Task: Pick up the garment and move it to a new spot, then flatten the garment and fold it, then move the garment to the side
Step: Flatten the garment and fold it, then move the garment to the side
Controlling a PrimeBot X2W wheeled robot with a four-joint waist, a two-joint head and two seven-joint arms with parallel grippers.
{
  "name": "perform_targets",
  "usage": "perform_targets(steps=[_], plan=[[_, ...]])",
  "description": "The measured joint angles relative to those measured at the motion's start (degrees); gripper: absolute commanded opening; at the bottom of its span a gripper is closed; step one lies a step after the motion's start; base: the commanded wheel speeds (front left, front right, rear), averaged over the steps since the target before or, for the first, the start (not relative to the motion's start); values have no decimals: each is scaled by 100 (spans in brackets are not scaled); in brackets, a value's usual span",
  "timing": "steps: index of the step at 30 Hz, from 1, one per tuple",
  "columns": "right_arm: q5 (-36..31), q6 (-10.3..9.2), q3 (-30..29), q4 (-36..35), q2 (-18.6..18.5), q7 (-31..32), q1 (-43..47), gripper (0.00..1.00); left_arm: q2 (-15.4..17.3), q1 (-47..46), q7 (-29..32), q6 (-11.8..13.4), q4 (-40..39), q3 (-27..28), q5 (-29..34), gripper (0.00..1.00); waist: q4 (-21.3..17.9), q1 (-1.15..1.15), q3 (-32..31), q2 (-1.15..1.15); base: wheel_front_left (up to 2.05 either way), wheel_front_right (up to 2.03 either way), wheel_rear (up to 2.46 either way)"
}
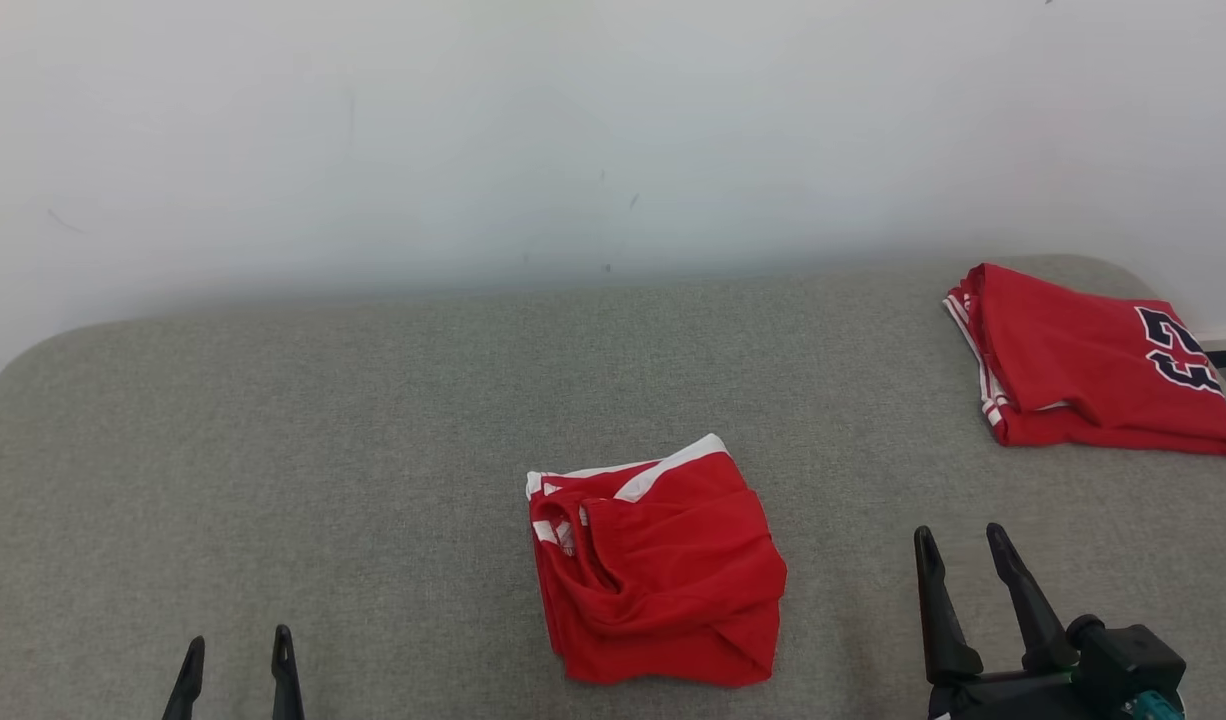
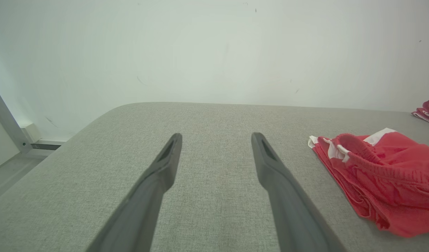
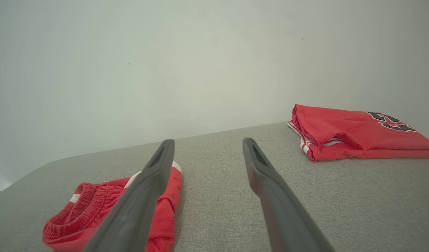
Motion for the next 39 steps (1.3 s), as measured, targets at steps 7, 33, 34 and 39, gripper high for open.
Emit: perform_targets(steps=[7, 33, 34, 39], plan=[[-34, 0, -55, -9, 90, 0, 53, 100, 0, 20, 0, -2, 10, -25, 23, 100, 61, 0, -19, 0, 0, 0, 0], [-92, 0, -36, 71, 138, 0, 148, 100, 0, 101, 0, 2, -42, -54, 73, 100, 123, 0, -51, 0, 0, 0, 0], [-92, 0, -41, 76, 138, 0, 150, 100, 0, 105, 0, 1, -42, -54, 73, 100, 125, 0, -54, 0, 0, 0, 0], [-73, 0, -54, 237, 151, -10, 163, 100, 0, 113, 0, 1, -44, -58, 75, 100, 138, 0, -68, 0, 0, 0, 0]])
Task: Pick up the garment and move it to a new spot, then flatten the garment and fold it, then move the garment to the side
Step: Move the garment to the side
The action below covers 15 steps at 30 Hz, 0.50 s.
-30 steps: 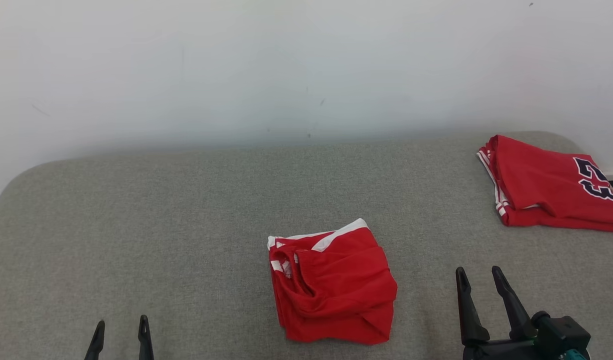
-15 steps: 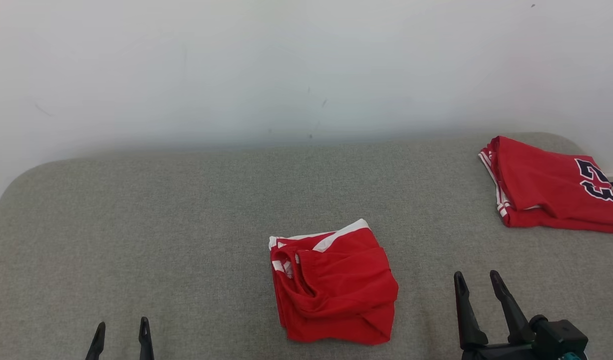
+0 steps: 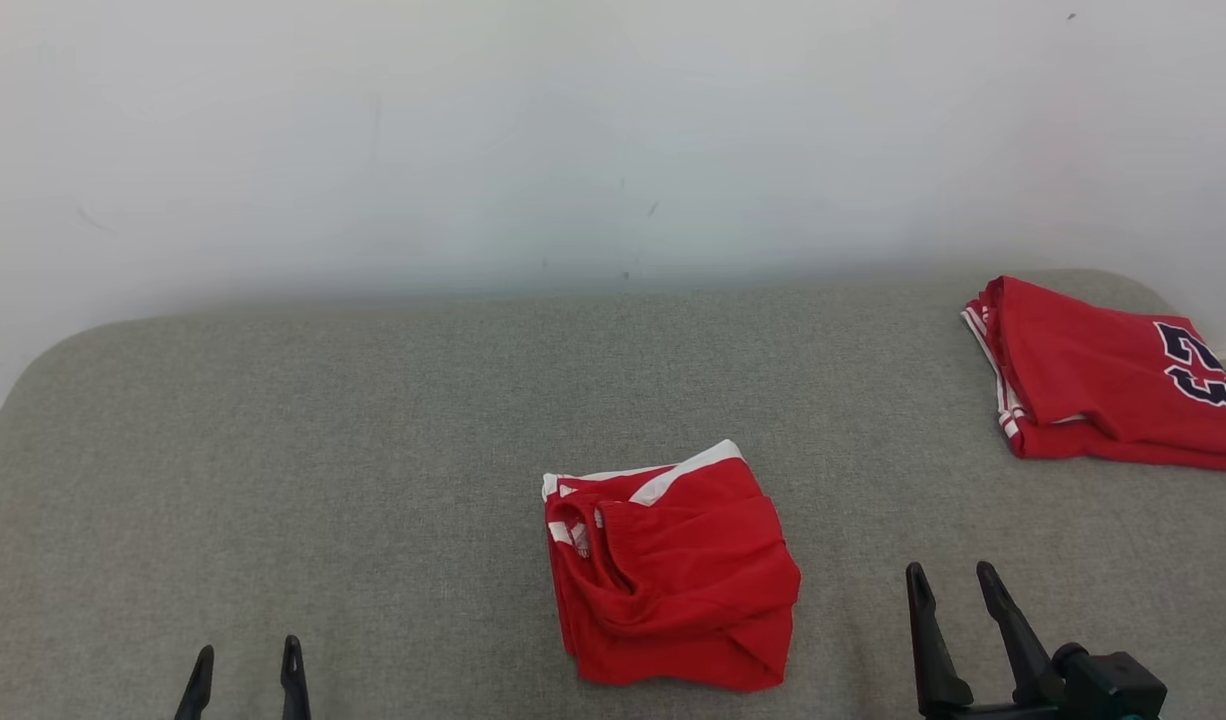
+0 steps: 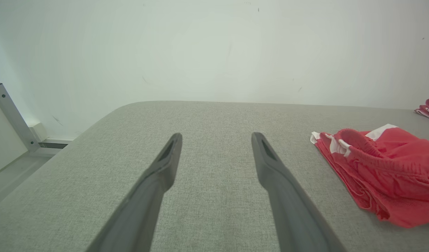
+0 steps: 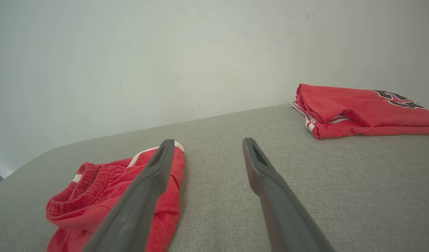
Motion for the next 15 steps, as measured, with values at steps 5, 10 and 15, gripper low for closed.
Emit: perform_targets(steps=[5, 10, 15], plan=[[7, 0, 115, 205, -64, -3, -151, 100, 0, -1, 0, 2, 5, -74, 0, 100, 64, 0, -6, 1, 0, 0, 0], [10, 0, 318, 754, -219, 53, -699, 100, 0, -2, 0, 14, 12, -166, -21, 100, 213, 0, -5, 0, 0, 0, 0], [5, 0, 412, 1334, -258, 377, -1340, 100, -1, -2, 0, 25, 37, -268, -55, 100, 336, 0, 33, 0, 0, 0, 0]])
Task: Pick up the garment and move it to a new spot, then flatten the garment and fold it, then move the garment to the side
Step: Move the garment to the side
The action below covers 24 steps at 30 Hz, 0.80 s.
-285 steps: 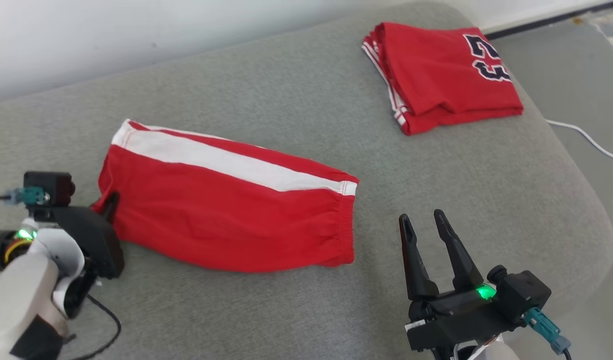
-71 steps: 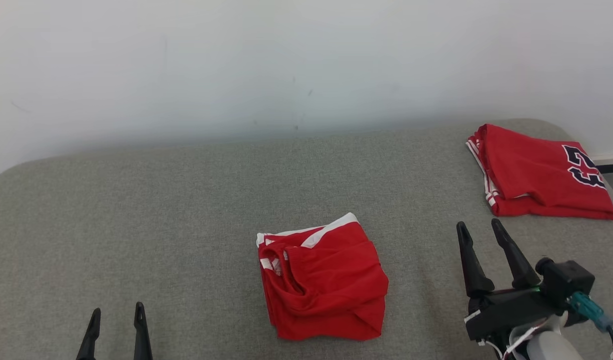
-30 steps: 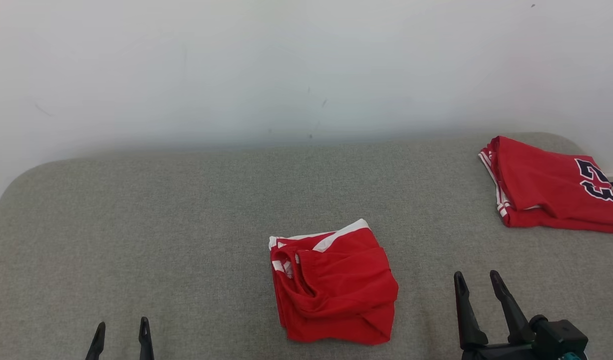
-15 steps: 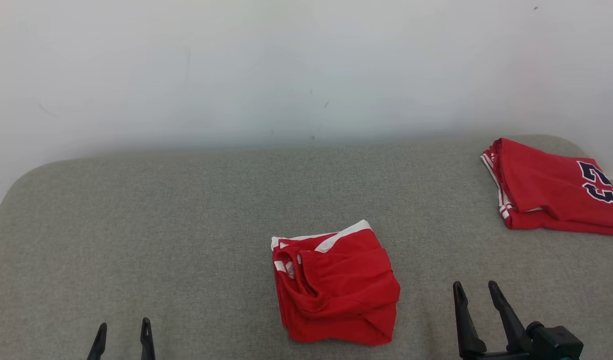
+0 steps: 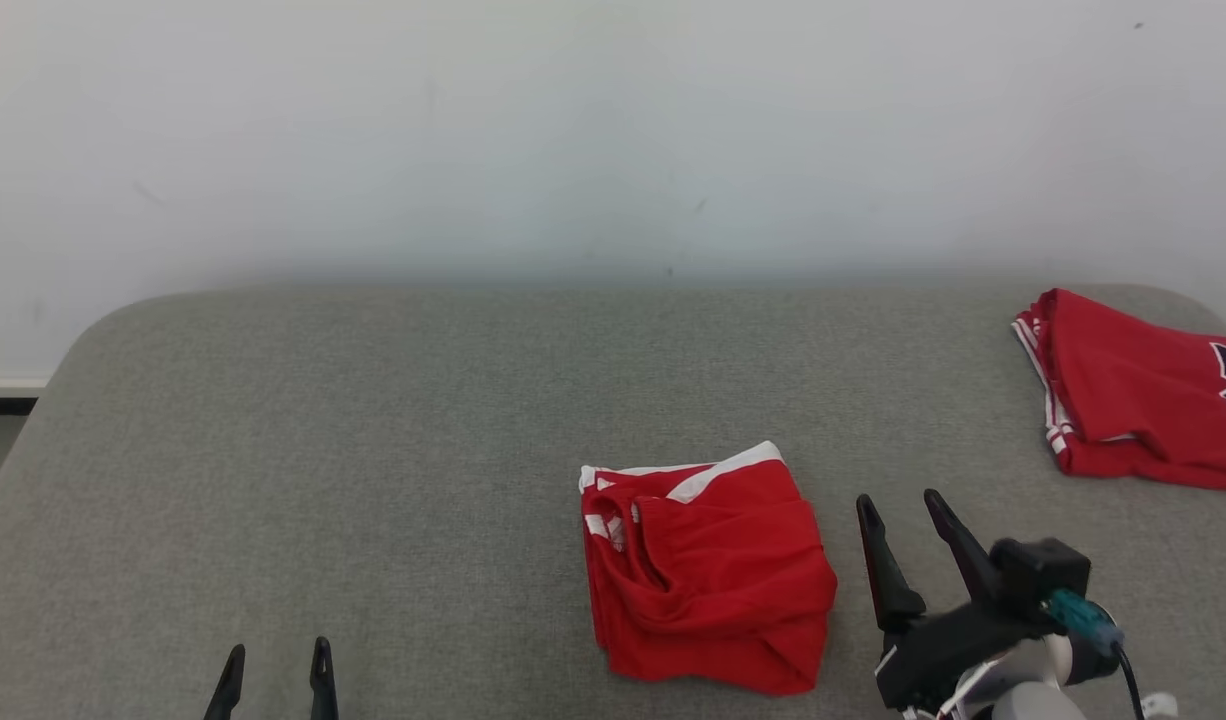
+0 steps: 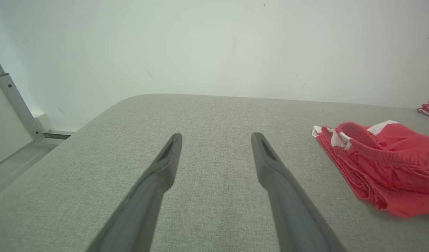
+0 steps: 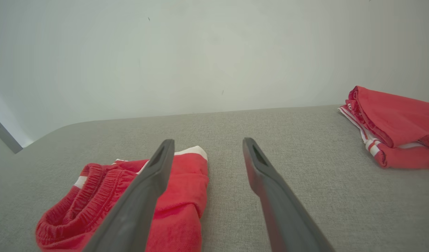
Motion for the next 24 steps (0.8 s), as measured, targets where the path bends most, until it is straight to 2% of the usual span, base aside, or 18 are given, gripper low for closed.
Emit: perform_targets(steps=[6, 13, 24], plan=[[8, 0, 62, 822, -59, 359, -576, 100, 1, -29, 0, 7, 52, -68, -25, 100, 189, 0, 82, 0, 0, 0, 0], [12, 0, 275, 1850, -44, 472, -1140, 100, 0, -98, 0, 7, 85, -169, -51, 100, 363, 0, 238, 0, 0, 0, 0], [182, 0, 545, 3427, 88, 266, -1716, 100, 1, -287, 0, 30, 151, -264, -69, 100, 504, 0, 435, 0, 0, 0, 0]])
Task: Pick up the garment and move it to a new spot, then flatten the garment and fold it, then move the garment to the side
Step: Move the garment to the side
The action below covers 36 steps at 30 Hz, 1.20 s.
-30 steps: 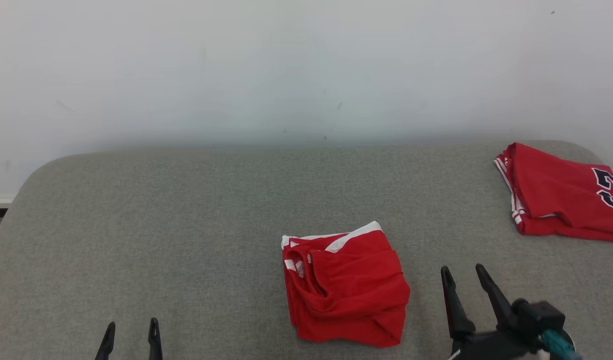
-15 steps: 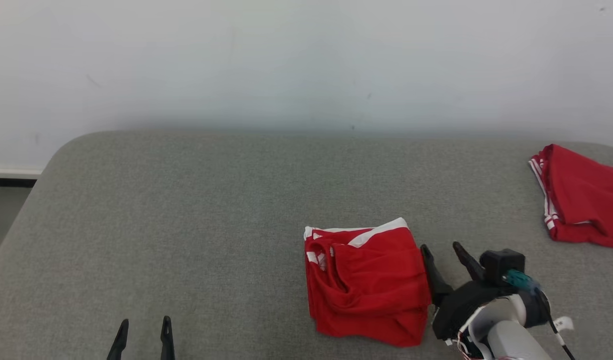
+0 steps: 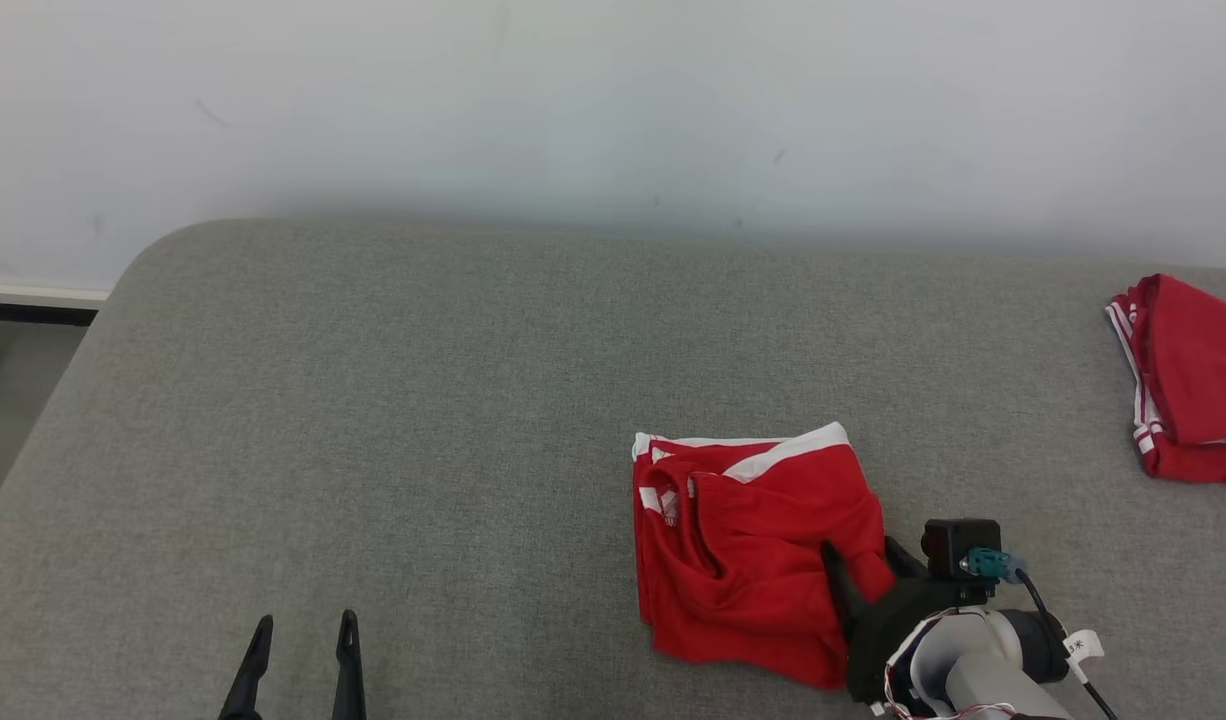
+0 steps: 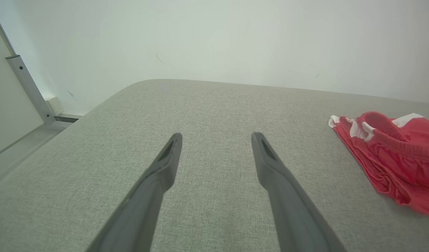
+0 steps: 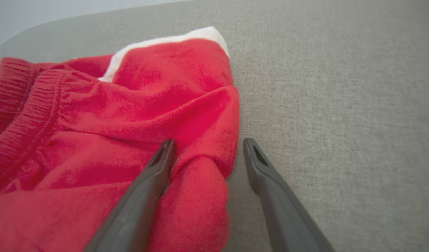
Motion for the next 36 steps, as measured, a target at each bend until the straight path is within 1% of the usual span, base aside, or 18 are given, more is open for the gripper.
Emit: perform_targets(steps=[2, 6, 7, 8, 12, 16, 20, 24, 28, 36], plan=[[31, 0, 13, 276, 12, 3, -70, 100, 0, -26, 0, -1, 18, -14, 0, 100, 15, 0, 16, 0, 0, 0, 0], [97, 0, 100, 591, 63, -124, -219, 100, 0, -82, 0, -1, 26, -25, -3, 100, 45, 0, 45, 0, 0, 0, 0], [126, 0, 142, 637, 78, -146, -244, 51, -1, -82, 0, 1, 27, -23, -10, 100, 45, 0, 53, 0, 0, 0, 0], [153, 0, 190, 673, 96, -146, -272, 0, 0, -83, 0, 2, 27, -12, -15, 100, 41, 0, 60, 0, 0, 0, 0], [285, 0, 390, 732, 129, -194, -404, 0, -1, -92, 0, 3, 22, 35, -21, 100, 10, 0, 125, 0, 0, 0, 0], [321, 1, 615, 749, 67, -193, -572, 0, 0, -120, 0, 4, -8, 90, -22, 100, -29, 0, 207, 0, 0, 0, 0], [321, 1, 960, 699, -147, -167, -949, 0, 0, -216, 0, 2, -45, 152, -21, 100, -106, 0, 366, 0, 0, 0, 0], [349, 1, 1303, 569, -442, -140, -1330, 0, -1, -311, 0, 3, -78, 174, -22, 100, -213, 0, 550, 0, 0, 0, 0], [427, 1, 1636, 449, -837, -46, -1749, 0, -1, -455, 0, 3, -122, 186, -21, 100, -344, 1, 773, 0, 0, 0, 0], [592, 1, 2239, 81, -1864, 109, -2581, 0, -1, -828, 0, -4, -365, 133, 25, 100, -580, 1, 1357, 1, 0, 0, 0]])
